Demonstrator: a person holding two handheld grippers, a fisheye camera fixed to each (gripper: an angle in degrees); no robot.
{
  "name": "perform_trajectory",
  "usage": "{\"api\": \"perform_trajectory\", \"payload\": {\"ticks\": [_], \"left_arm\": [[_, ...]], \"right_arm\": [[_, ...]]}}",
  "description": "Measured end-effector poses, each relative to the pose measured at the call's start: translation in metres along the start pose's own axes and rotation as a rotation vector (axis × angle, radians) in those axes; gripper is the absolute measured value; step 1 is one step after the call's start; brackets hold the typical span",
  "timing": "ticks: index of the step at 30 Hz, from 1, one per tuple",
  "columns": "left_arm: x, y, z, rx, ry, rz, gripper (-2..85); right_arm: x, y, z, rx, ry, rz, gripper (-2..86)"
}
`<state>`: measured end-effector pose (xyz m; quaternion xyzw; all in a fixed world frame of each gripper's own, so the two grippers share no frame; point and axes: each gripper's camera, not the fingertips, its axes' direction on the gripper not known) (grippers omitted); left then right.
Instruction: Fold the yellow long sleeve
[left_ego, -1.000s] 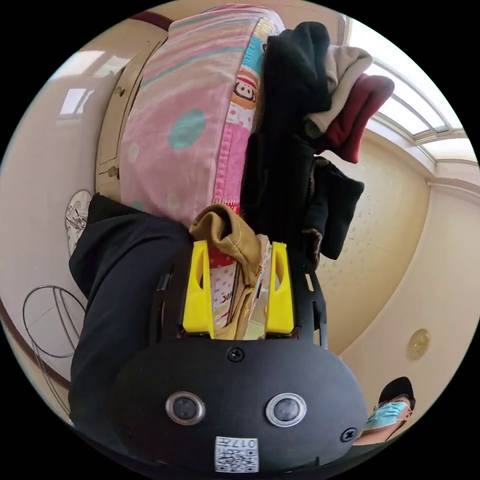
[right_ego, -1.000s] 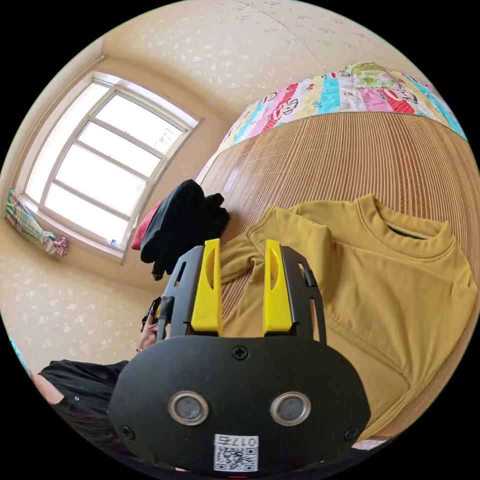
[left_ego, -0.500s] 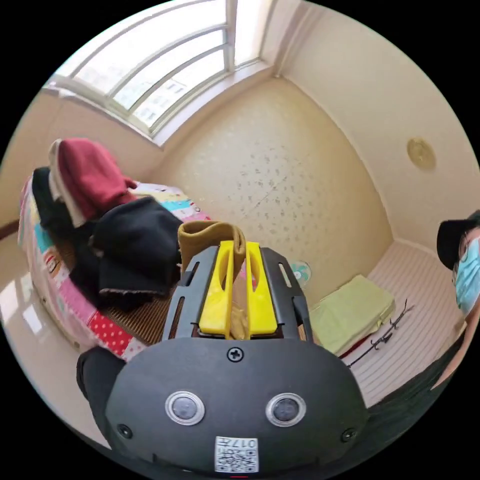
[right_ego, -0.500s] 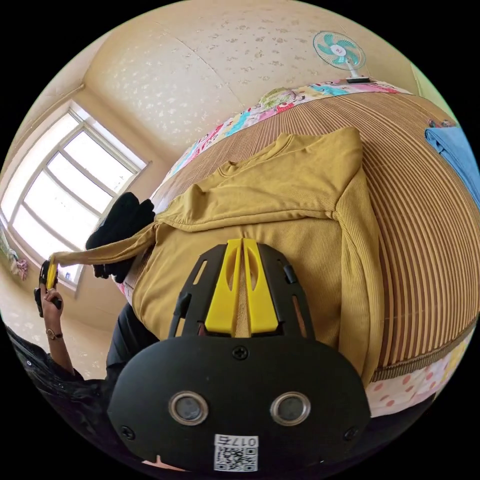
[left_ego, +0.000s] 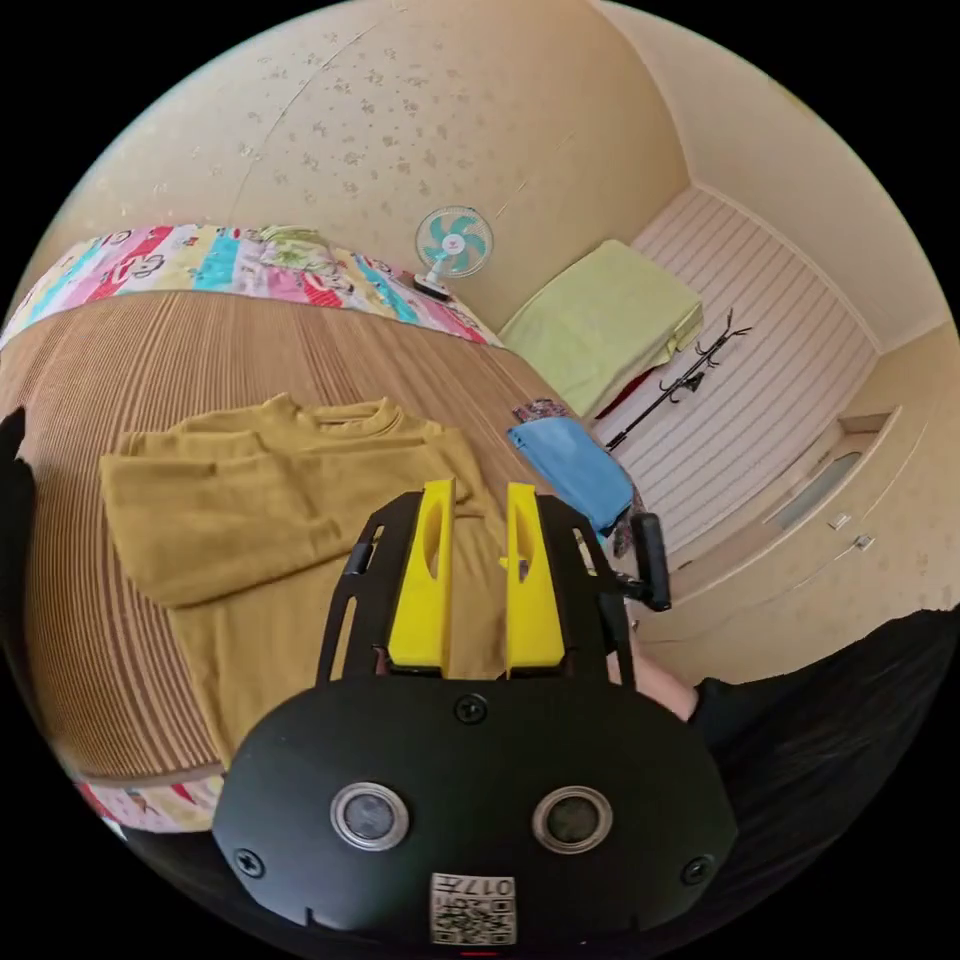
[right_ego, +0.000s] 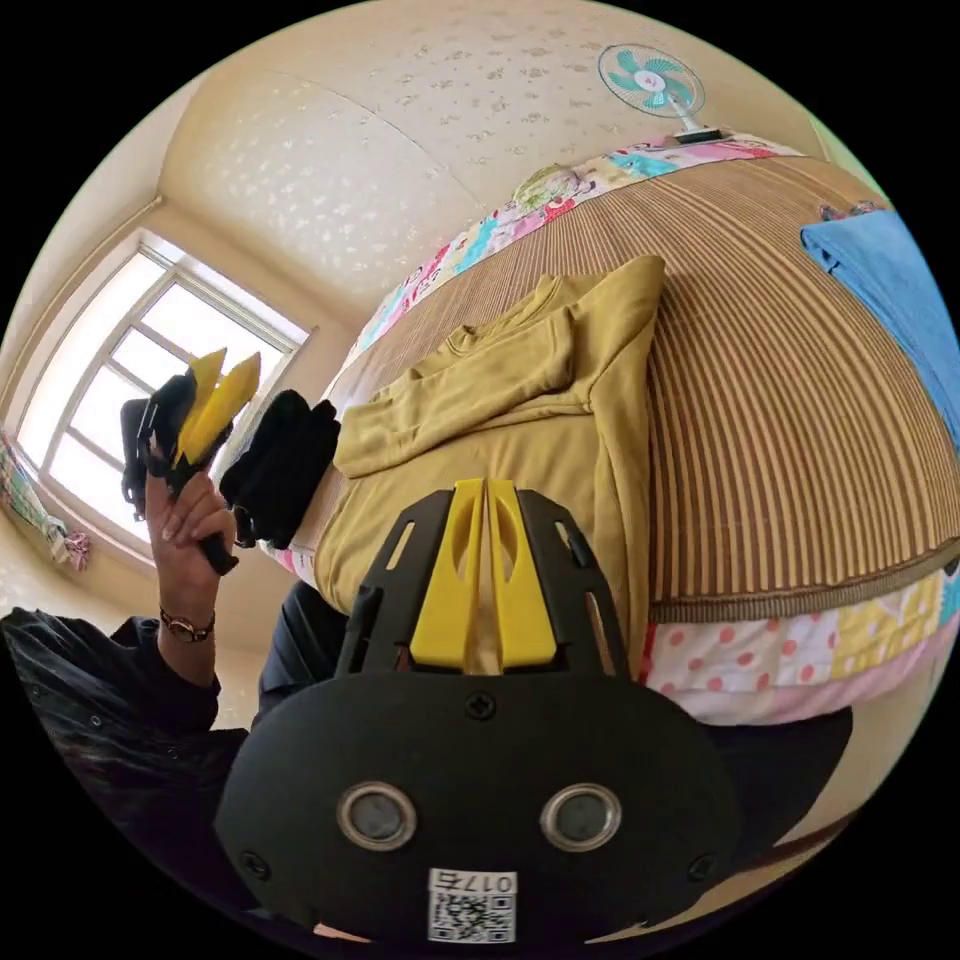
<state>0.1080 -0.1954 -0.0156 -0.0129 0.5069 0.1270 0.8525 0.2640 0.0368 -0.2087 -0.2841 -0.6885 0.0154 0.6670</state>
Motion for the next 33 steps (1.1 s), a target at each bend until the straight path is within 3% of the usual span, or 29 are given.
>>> {"api": "perform_trajectory", "payload": {"ticks": [5,8,10,14,16,18,21,24,27,29,33], "left_arm": [[-0.094,0.105,0.021,-0.150,-0.458,-0.323,3.4],[-0.146,0.105,0.054,-0.234,-0.383,-0.372,-0.1],[-0.171,0.077,0.073,-0.270,-0.365,-0.399,-0.7],[-0.207,-0.029,0.127,-0.376,-0.495,-0.310,-0.9],[-0.205,-0.062,0.111,-0.255,-0.491,-0.269,-0.8],[-0.190,-0.078,0.072,-0.077,-0.433,-0.188,-0.5],[-0.177,-0.057,0.016,0.066,-0.408,-0.127,2.1],[-0.195,-0.002,-0.003,-0.010,-0.397,-0.147,8.2],[-0.232,0.067,-0.006,-0.163,-0.339,-0.295,12.7],[-0.250,0.121,-0.010,-0.223,-0.284,-0.376,12.1],[-0.256,0.169,-0.042,-0.161,-0.198,-0.463,5.2]], "right_arm": [[-0.019,0.010,-0.011,-0.019,0.184,-0.088,1.0],[-0.025,-0.025,0.042,-0.194,0.318,-0.106,0.6],[-0.036,-0.065,0.059,-0.196,0.347,-0.111,0.5],[-0.050,-0.190,0.121,-0.324,0.380,-0.148,0.6],[-0.053,-0.232,0.123,-0.321,0.397,-0.131,0.9],[-0.070,-0.255,0.063,-0.102,0.382,-0.086,1.5],[-0.081,-0.225,-0.008,0.097,0.301,-0.116,3.2],[-0.057,-0.166,-0.025,-0.006,0.284,-0.048,7.8],[-0.029,-0.090,-0.031,-0.110,0.274,0.097,12.0],[-0.024,-0.044,-0.040,-0.136,0.183,0.142,11.9],[-0.030,0.014,-0.059,-0.140,0.091,0.196,7.8]]}}
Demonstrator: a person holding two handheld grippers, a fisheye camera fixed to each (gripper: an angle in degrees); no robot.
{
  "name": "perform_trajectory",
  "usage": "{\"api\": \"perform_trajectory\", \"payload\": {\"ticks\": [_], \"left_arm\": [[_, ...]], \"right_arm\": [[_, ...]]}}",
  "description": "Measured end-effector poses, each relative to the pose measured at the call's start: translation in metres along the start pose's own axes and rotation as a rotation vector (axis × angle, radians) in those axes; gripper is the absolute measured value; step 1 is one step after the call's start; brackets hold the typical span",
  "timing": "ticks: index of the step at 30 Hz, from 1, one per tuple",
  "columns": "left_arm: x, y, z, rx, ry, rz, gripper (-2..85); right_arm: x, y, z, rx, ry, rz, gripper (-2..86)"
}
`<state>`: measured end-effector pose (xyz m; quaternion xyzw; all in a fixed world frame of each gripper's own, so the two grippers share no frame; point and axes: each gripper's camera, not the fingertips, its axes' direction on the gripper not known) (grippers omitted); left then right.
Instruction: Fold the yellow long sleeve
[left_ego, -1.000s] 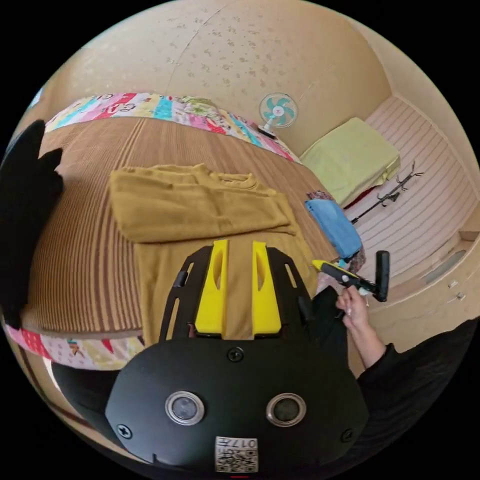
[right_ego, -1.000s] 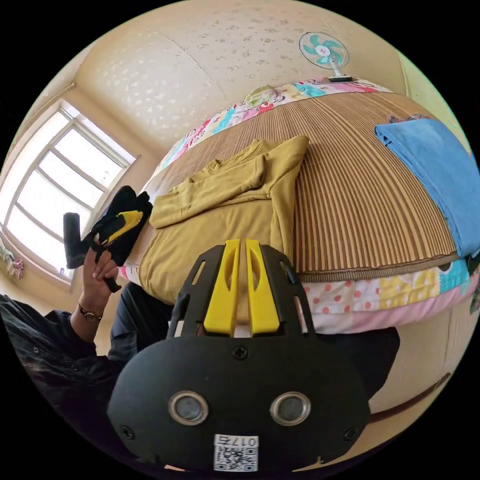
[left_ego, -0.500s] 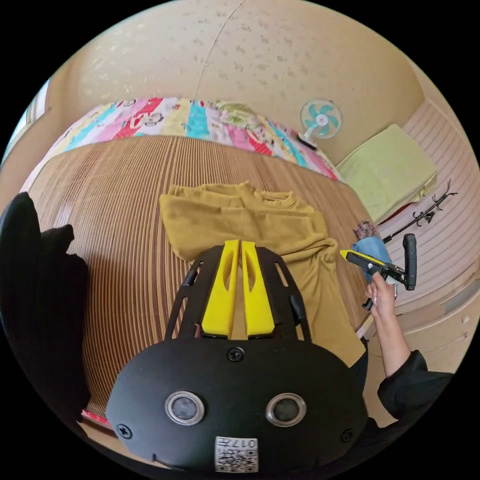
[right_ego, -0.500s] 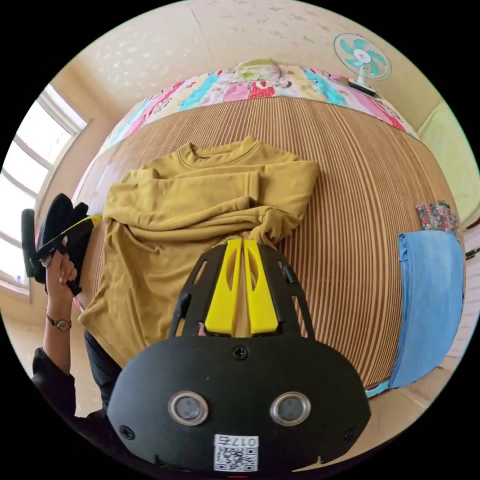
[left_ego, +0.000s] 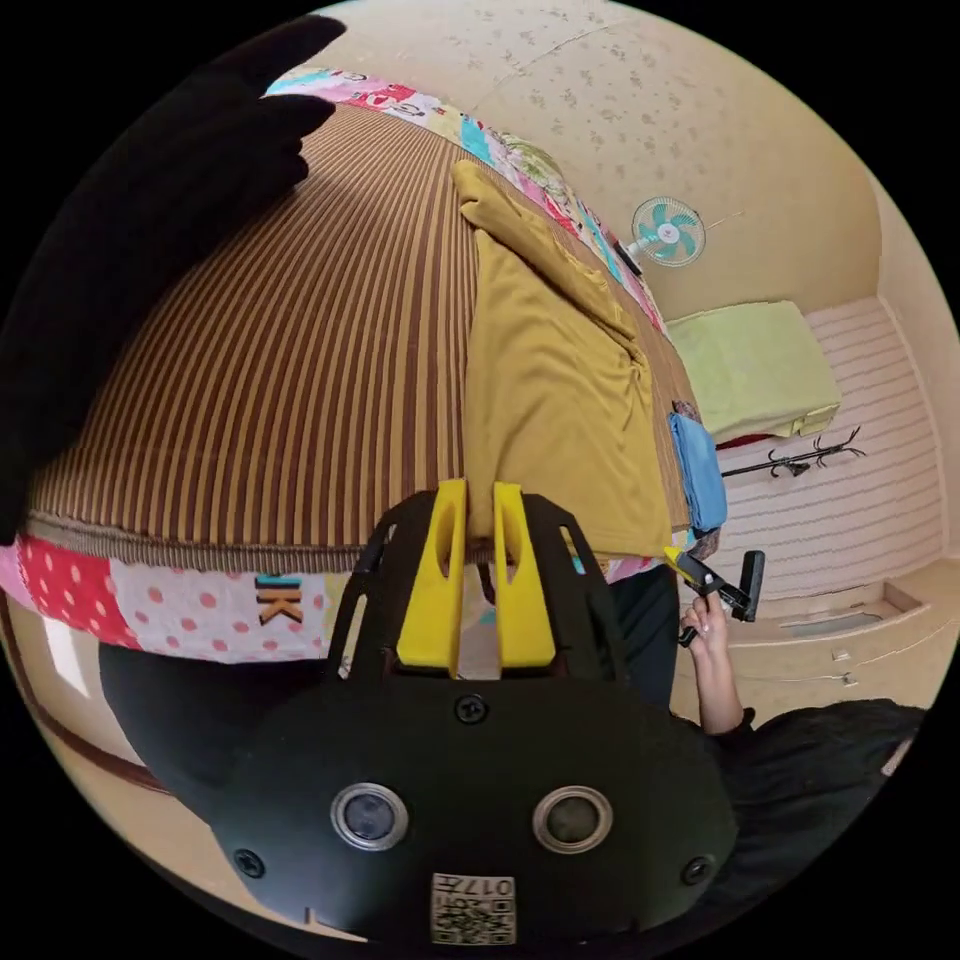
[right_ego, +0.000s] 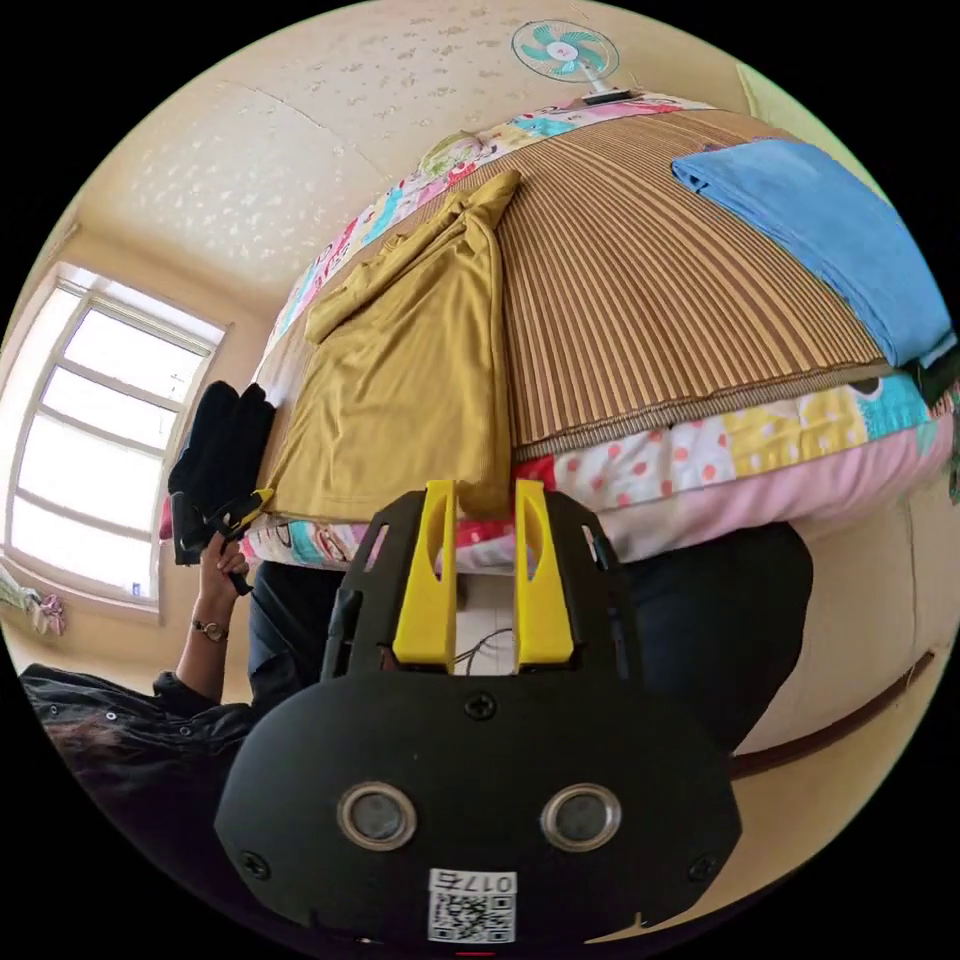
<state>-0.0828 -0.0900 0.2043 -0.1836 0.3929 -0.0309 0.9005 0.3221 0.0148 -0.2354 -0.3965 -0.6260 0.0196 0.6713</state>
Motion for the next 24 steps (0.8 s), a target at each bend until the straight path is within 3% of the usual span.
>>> {"api": "perform_trajectory", "payload": {"ticks": [2,4,5,9,11,14,16,19,22,24], "left_arm": [[-0.020,0.010,-0.013,-0.037,0.176,-0.080,4.8],[-0.034,0.020,-0.037,0.021,0.381,-0.107,4.5],[-0.040,0.028,-0.057,0.064,0.506,-0.118,4.4],[-0.026,0.046,-0.134,0.135,0.633,-0.019,4.4],[-0.007,0.050,-0.192,0.235,0.682,0.073,4.4],[0.013,0.022,-0.233,0.351,0.719,0.115,4.4],[0.020,-0.016,-0.240,0.401,0.642,0.100,4.5],[0.013,-0.106,-0.221,0.400,0.443,-0.010,5.8],[-0.016,-0.156,-0.200,0.440,0.426,-0.103,12.1],[-0.031,-0.157,-0.191,0.425,0.395,-0.153,14.0]], "right_arm": [[0.001,0.001,-0.001,-0.033,-0.061,0.008,5.7],[0.000,0.005,-0.025,0.052,-0.116,0.000,4.4],[0.001,0.009,-0.050,0.114,-0.228,-0.033,3.9],[0.014,0.034,-0.148,0.335,-0.827,-0.093,2.9],[0.005,0.039,-0.188,0.420,-0.925,-0.163,2.8],[-0.023,0.017,-0.227,0.490,-0.927,-0.248,2.7],[-0.046,-0.022,-0.233,0.509,-0.861,-0.286,2.8],[-0.088,-0.125,-0.207,0.467,-0.688,-0.272,3.4],[-0.124,-0.207,-0.170,0.509,-0.476,-0.270,4.8],[-0.143,-0.231,-0.142,0.426,-0.278,-0.126,6.2]]}}
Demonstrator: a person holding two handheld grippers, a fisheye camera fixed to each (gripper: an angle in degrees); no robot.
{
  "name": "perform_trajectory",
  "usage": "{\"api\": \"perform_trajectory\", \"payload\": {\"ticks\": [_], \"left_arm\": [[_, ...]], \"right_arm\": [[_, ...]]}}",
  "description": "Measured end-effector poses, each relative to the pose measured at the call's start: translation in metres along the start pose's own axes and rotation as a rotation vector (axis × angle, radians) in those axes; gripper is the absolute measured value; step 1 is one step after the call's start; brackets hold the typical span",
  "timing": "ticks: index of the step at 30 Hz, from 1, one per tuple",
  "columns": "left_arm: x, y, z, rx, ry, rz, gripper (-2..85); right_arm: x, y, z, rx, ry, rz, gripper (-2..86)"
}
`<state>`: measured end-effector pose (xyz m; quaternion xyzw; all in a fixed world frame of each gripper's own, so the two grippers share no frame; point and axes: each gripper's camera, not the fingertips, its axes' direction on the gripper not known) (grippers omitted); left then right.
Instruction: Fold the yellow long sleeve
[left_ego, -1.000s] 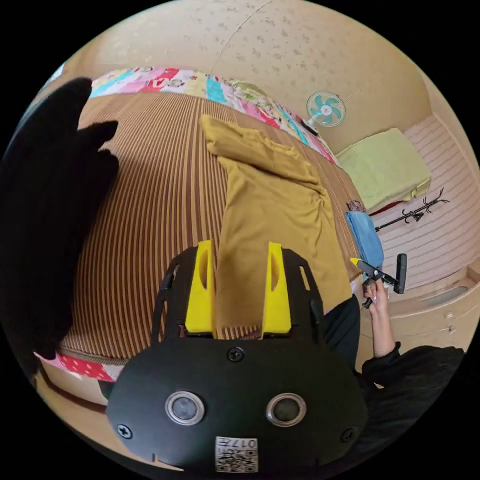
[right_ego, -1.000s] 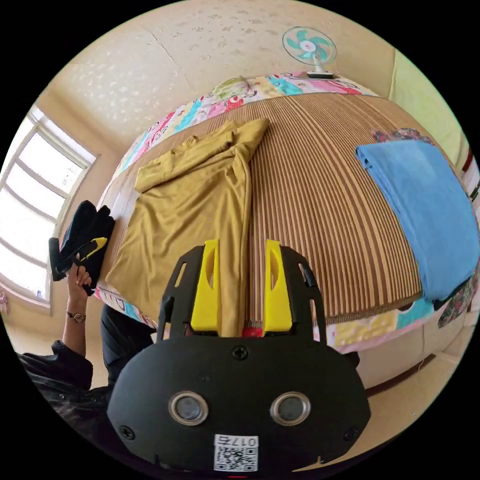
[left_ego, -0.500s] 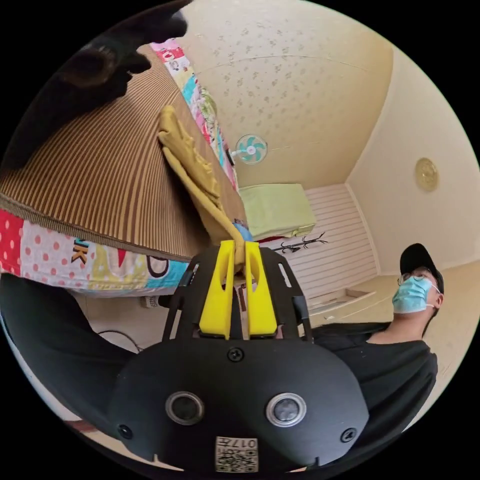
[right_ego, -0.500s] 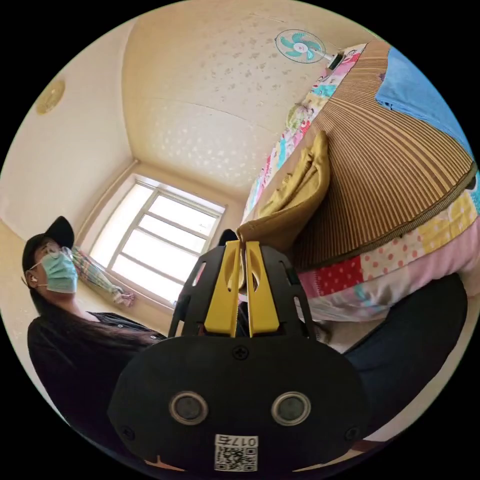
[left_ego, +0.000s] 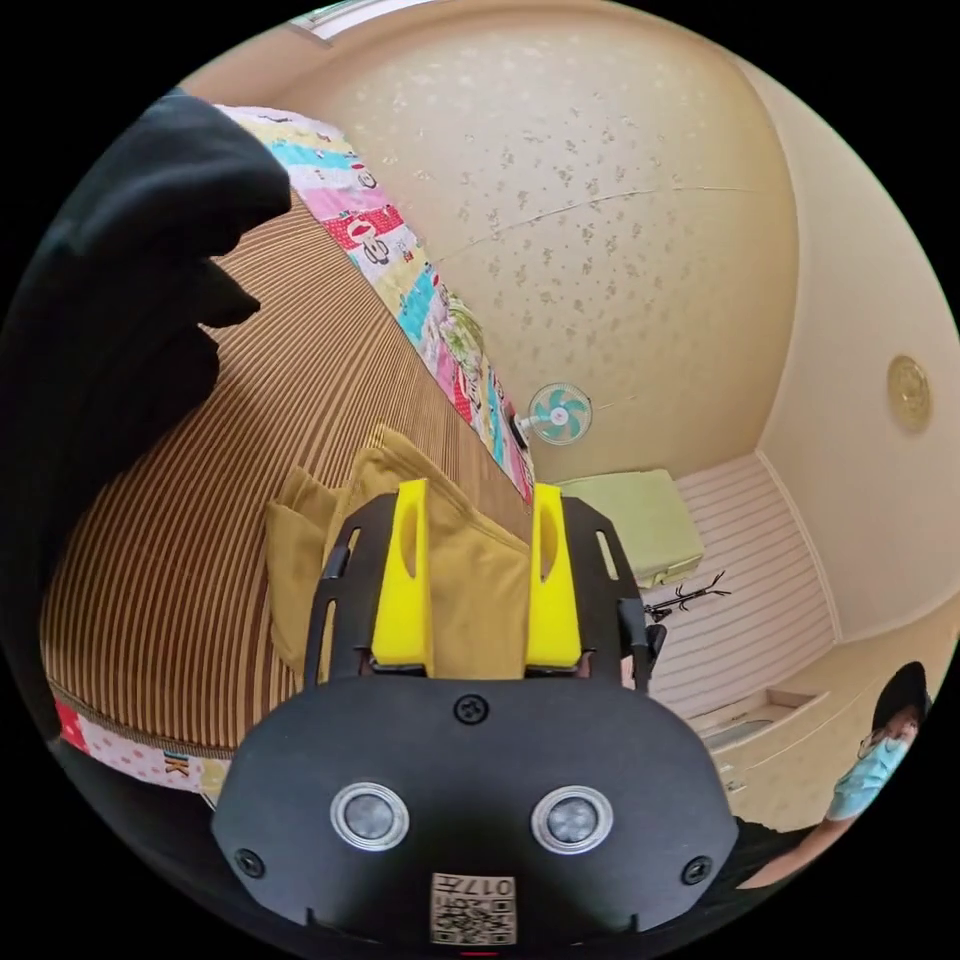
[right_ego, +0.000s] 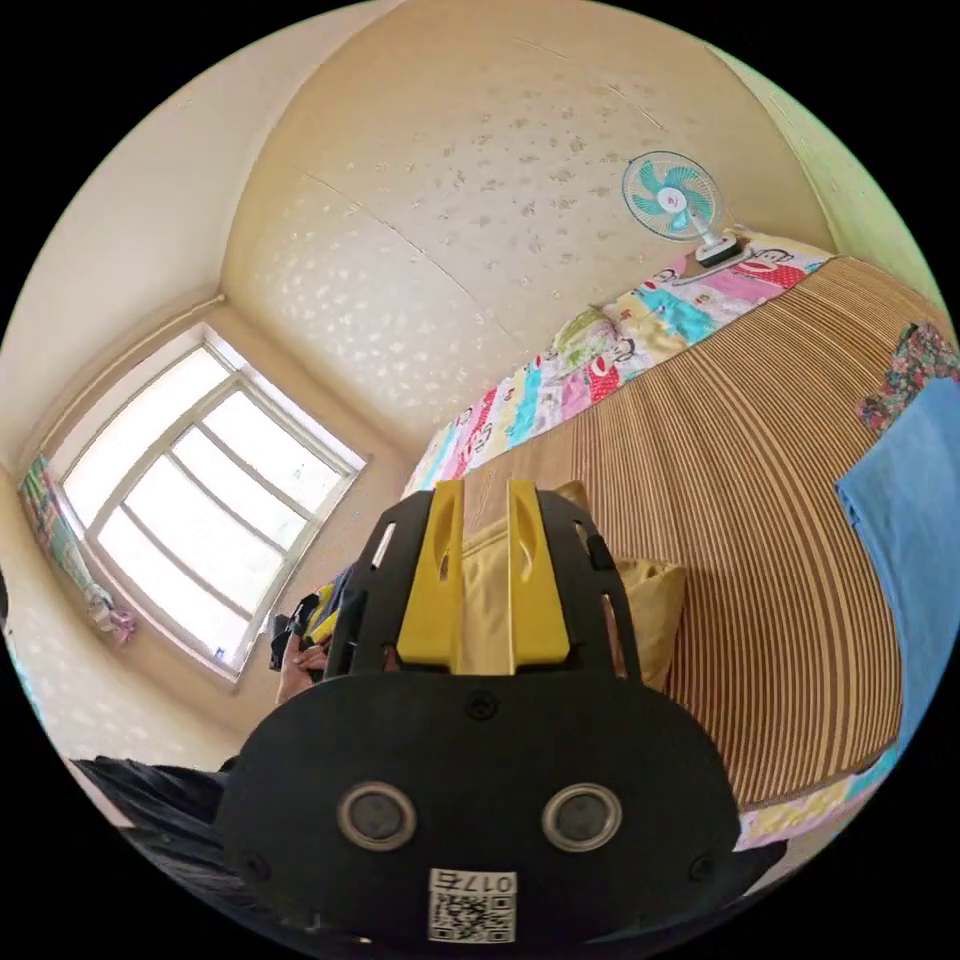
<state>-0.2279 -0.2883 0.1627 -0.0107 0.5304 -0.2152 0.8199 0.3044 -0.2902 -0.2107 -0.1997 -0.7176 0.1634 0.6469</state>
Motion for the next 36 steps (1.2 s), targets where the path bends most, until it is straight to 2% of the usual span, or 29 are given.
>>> {"api": "perform_trajectory", "payload": {"ticks": [4,7,8,10,14,16,19,21,23,25,26,29,31,33,35,36], "left_arm": [[-0.043,0.056,-0.014,-0.041,-0.151,-0.038,15.4],[-0.087,0.107,-0.020,-0.090,-0.209,-0.156,16.2],[-0.104,0.122,-0.018,-0.117,-0.188,-0.215,16.2],[-0.124,0.136,-0.010,-0.141,-0.122,-0.276,14.4],[-0.126,0.127,0.024,-0.161,-0.055,-0.350,10.1],[-0.104,0.112,0.039,-0.129,-0.027,-0.320,6.4],[-0.012,0.086,0.070,-0.078,-0.016,-0.055,5.5],[0.056,0.085,0.108,-0.134,-0.037,0.136,5.4],[0.130,0.115,0.169,-0.262,-0.035,0.357,5.6],[0.168,0.156,0.212,-0.388,-0.026,0.493,6.2],[0.183,0.187,0.235,-0.480,-0.026,0.570,6.9],[0.196,0.249,0.250,-0.601,0.063,0.694,8.9],[0.190,0.265,0.234,-0.570,0.105,0.701,9.5],[0.172,0.262,0.211,-0.480,0.050,0.648,9.9],[0.128,0.242,0.180,-0.334,-0.128,0.440,12.6],[0.114,0.236,0.175,-0.312,-0.158,0.371,13.9]], "right_arm": [[-0.009,0.049,0.050,-0.086,0.169,-0.151,3.4],[0.030,0.107,0.117,-0.315,0.510,-0.210,1.5],[0.056,0.127,0.139,-0.405,0.679,-0.199,1.1],[0.066,0.150,0.129,-0.286,0.677,-0.285,0.8],[0.085,0.138,0.111,-0.239,0.589,-0.160,0.5],[0.094,0.128,0.104,-0.241,0.533,-0.119,0.4],[0.110,0.114,0.082,-0.250,0.418,-0.038,0.4],[0.123,0.113,0.053,-0.220,0.343,0.017,0.4],[0.132,0.115,0.028,-0.191,0.314,0.049,0.4],[0.145,0.116,0.003,-0.176,0.290,0.091,0.4],[0.154,0.116,-0.014,-0.165,0.268,0.115,0.5],[0.177,0.115,-0.058,-0.132,0.203,0.171,0.8],[0.191,0.114,-0.082,-0.126,0.173,0.195,1.3],[0.207,0.111,-0.106,-0.144,0.152,0.215,2.4],[0.218,0.108,-0.117,-0.165,0.118,0.230,4.3],[0.225,0.105,-0.122,-0.178,0.078,0.248,6.4]]}}
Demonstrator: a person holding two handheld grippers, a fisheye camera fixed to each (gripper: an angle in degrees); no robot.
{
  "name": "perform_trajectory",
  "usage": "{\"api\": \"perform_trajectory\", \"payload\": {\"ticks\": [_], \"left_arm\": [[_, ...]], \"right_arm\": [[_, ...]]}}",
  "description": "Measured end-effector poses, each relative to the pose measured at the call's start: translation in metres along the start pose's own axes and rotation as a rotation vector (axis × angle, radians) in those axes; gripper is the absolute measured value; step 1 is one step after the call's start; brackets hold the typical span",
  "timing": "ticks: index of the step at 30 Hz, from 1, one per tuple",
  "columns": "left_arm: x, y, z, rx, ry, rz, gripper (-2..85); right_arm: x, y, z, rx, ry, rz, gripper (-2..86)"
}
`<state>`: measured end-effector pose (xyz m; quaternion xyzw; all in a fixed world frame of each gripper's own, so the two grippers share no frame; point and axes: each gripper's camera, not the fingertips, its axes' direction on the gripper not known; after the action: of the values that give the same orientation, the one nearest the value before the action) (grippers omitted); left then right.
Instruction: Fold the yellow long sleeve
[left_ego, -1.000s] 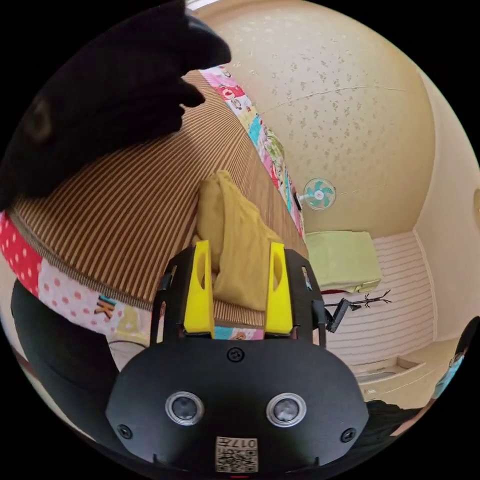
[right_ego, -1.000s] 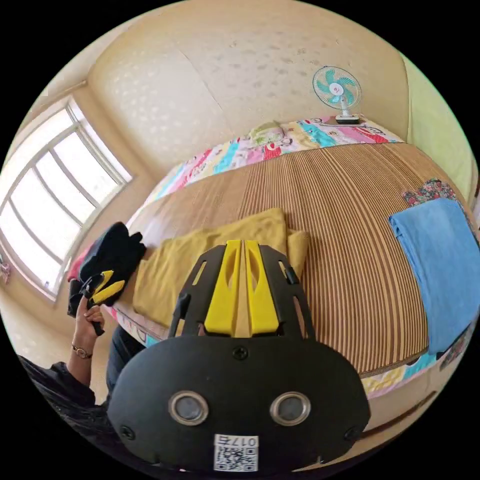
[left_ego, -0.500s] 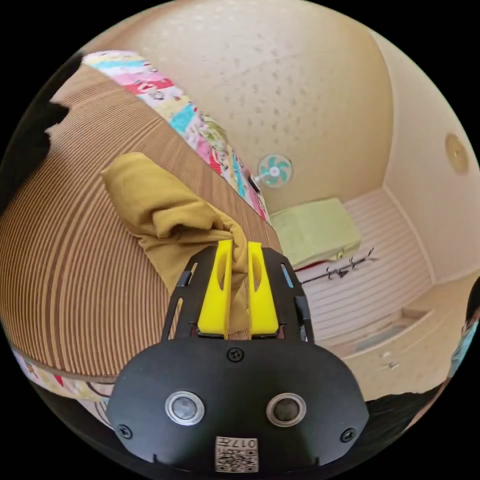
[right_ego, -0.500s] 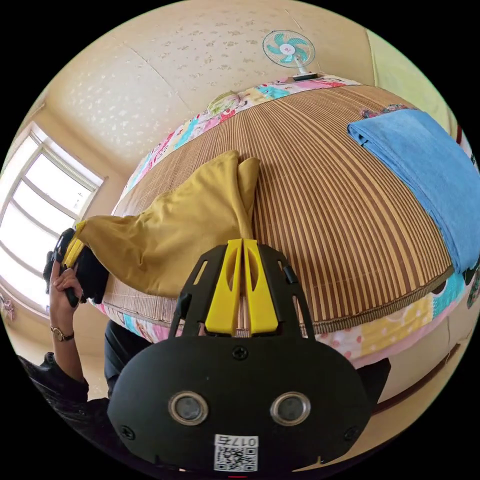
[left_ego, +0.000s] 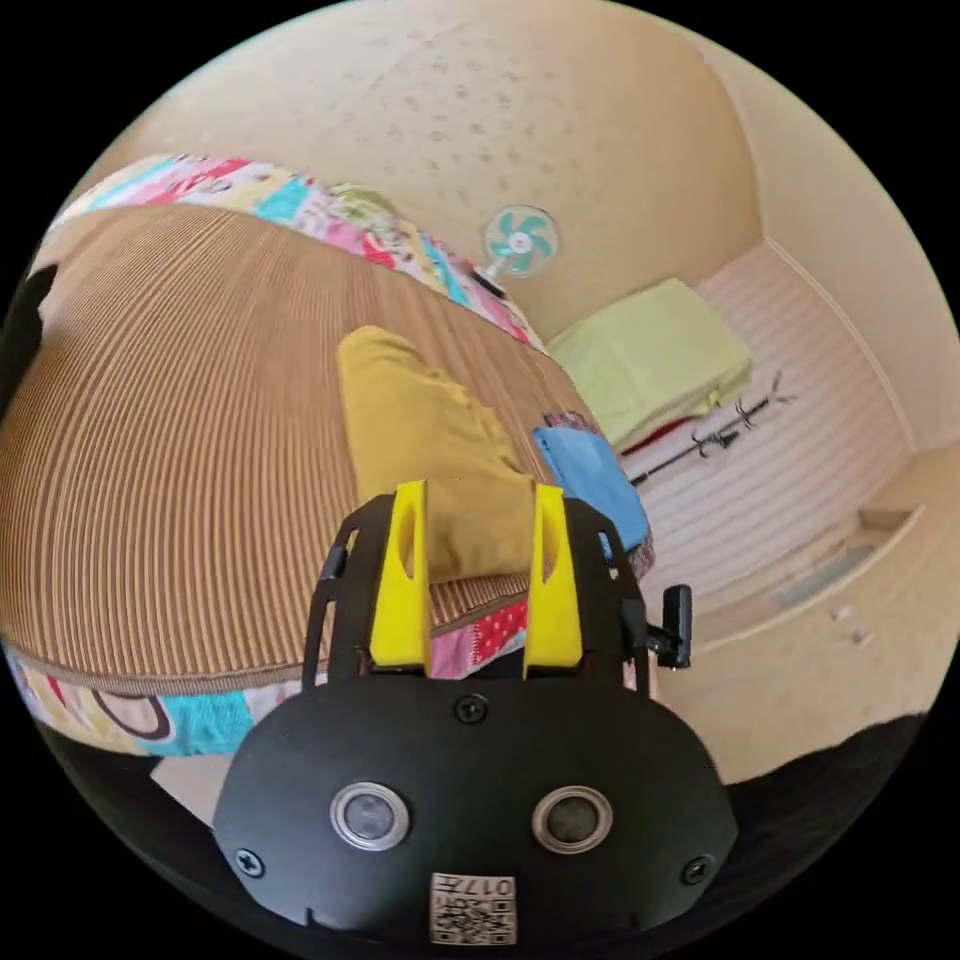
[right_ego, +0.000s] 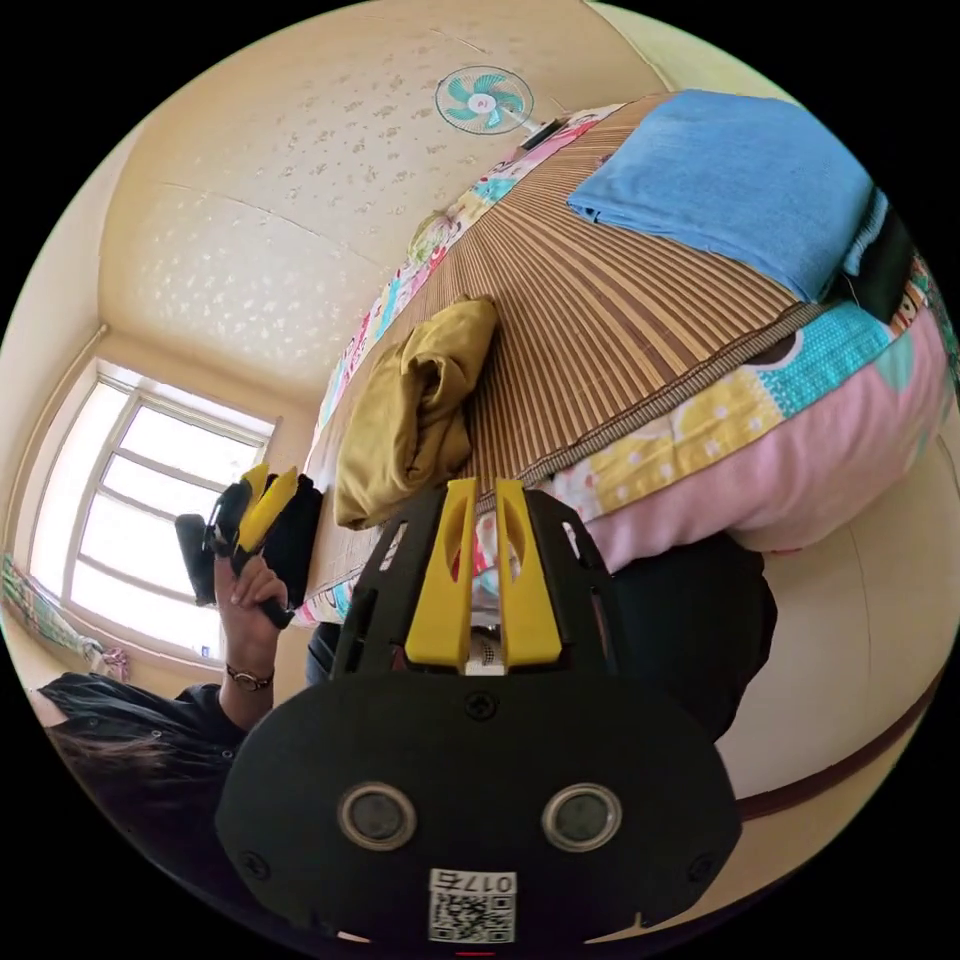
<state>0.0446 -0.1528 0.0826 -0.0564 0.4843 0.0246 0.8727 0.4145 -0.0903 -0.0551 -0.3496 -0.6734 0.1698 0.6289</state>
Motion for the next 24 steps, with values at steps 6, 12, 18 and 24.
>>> {"api": "perform_trajectory", "payload": {"ticks": [6,12,18,24], "left_arm": [[-0.108,0.014,0.072,-0.299,0.322,-0.468,10.8],[-0.051,0.042,0.033,-0.353,0.546,-0.382,6.5],[0.010,0.073,-0.129,-0.254,0.446,-0.057,6.8],[-0.015,0.108,-0.287,0.148,0.380,-0.014,6.0]], "right_arm": [[0.028,-0.011,0.002,-0.043,-0.357,0.157,16.8],[0.047,-0.012,0.027,-0.025,-0.700,0.368,25.0],[-0.018,-0.021,0.006,-0.108,-0.539,0.507,18.6],[-0.187,-0.038,0.049,-0.397,-0.611,0.267,13.7]]}}
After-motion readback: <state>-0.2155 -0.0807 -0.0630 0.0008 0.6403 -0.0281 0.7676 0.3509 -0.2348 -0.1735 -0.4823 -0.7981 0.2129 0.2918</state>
